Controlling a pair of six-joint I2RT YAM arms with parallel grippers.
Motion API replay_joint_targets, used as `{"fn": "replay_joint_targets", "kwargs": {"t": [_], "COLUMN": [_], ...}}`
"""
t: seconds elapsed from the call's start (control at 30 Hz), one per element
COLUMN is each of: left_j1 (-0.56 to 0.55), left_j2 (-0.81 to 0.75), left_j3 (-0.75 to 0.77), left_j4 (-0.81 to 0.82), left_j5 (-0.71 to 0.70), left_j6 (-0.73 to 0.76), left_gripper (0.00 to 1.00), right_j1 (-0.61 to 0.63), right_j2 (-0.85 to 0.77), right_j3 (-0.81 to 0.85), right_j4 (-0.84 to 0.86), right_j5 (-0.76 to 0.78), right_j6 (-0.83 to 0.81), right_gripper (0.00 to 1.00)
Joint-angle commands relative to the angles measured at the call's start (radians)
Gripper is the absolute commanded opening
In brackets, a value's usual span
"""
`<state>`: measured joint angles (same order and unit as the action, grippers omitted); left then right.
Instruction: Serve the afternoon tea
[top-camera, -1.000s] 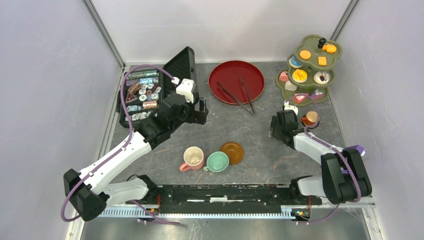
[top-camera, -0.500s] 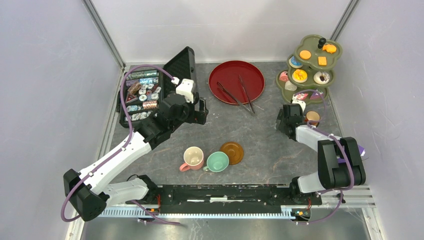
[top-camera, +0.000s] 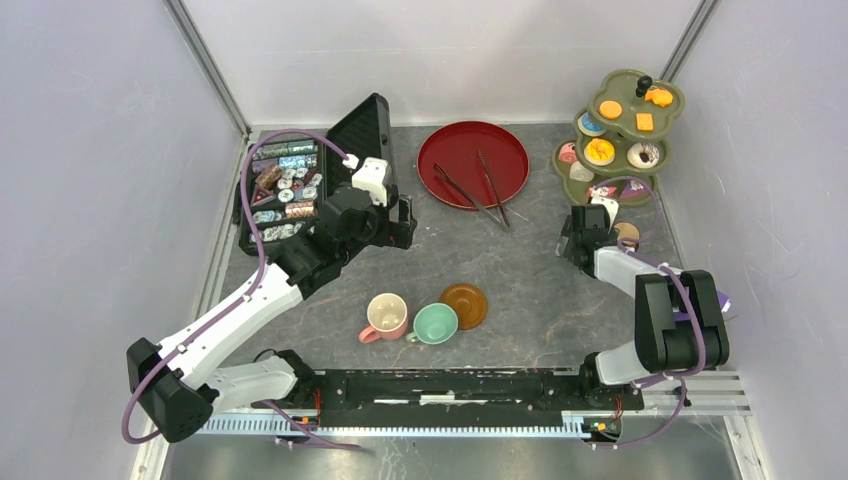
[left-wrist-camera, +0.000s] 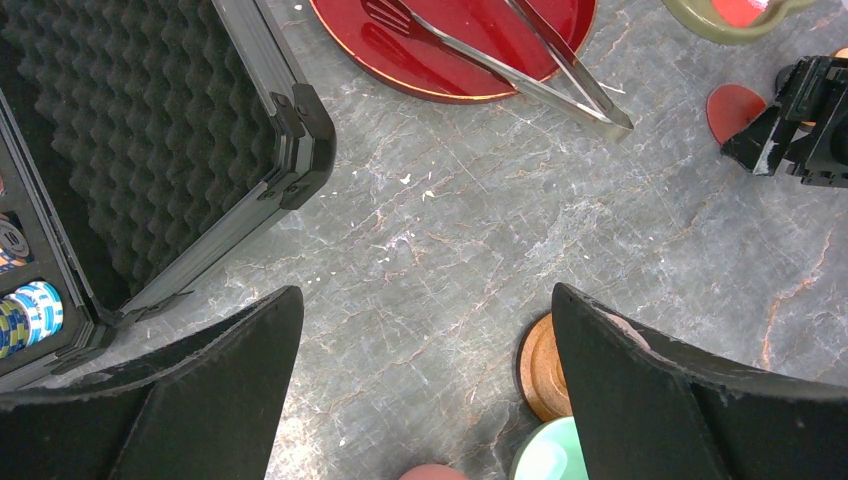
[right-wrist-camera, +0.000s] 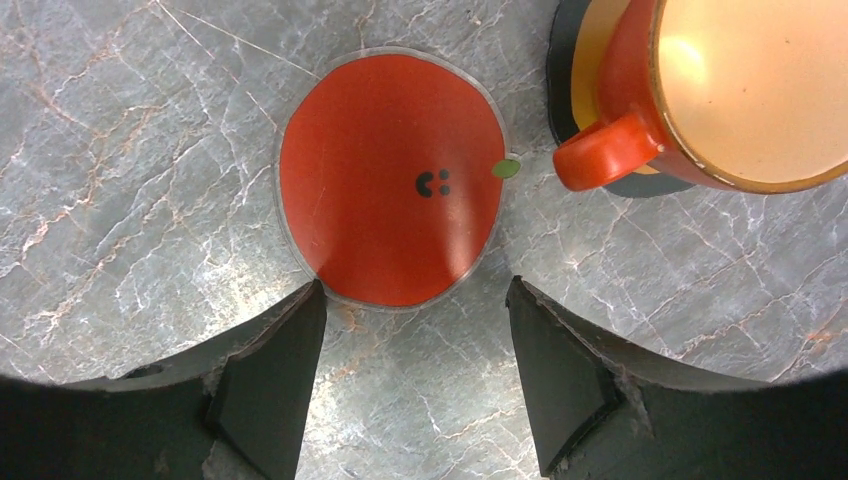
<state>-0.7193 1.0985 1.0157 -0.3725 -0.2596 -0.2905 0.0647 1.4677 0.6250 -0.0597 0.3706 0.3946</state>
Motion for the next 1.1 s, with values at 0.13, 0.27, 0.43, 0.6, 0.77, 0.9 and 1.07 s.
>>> {"fn": "replay_joint_targets", "kwargs": {"t": [0.13,0.27,0.43,0.6,0.77,0.9,1.07], "left_j1": [0.003,0.003,0.003,0.003,0.001,0.001,0.001], "left_j2": [-0.019,-0.02,-0.024,-0.027,-0.026,-0.023,-0.012], "left_j3": [0.02,0.02,0.019,0.018,0.019,0.02,0.023], "left_j4": [0.006,0.006,0.006,0.006,0.006,0.006,0.006], "left_j5": [0.003,0.002,0.004,0.002,0.006,0.002,0.002], "left_j6": [-0.043,-0.044,-0.044,-0.042,-0.044,-0.042,-0.044], "left_gripper": [1.0,1.0,1.0,1.0,1.0,1.0,1.0], "right_j1": [-0.011,-0.02,-0.043,-0.048,-0.034,0.056,0.269], "right_j2": [0.02,0.016,0.035,0.01,-0.073,-0.224,-0.352], "right_j3": [0.008,-0.002,0.001,-0.003,-0.021,-0.06,-0.055], "right_j4": [-0.019,-0.005,-0.004,-0.028,-0.036,-0.037,-0.05], "right_j5": [0.076,0.104,0.091,0.07,-0.076,-0.209,-0.42], "right_j6": [-0.061,-0.07,-0.062,-0.055,-0.146,-0.254,-0.31], "right_gripper": [0.72,0.72,0.72,0.71,0.76,0.88,0.97]}}
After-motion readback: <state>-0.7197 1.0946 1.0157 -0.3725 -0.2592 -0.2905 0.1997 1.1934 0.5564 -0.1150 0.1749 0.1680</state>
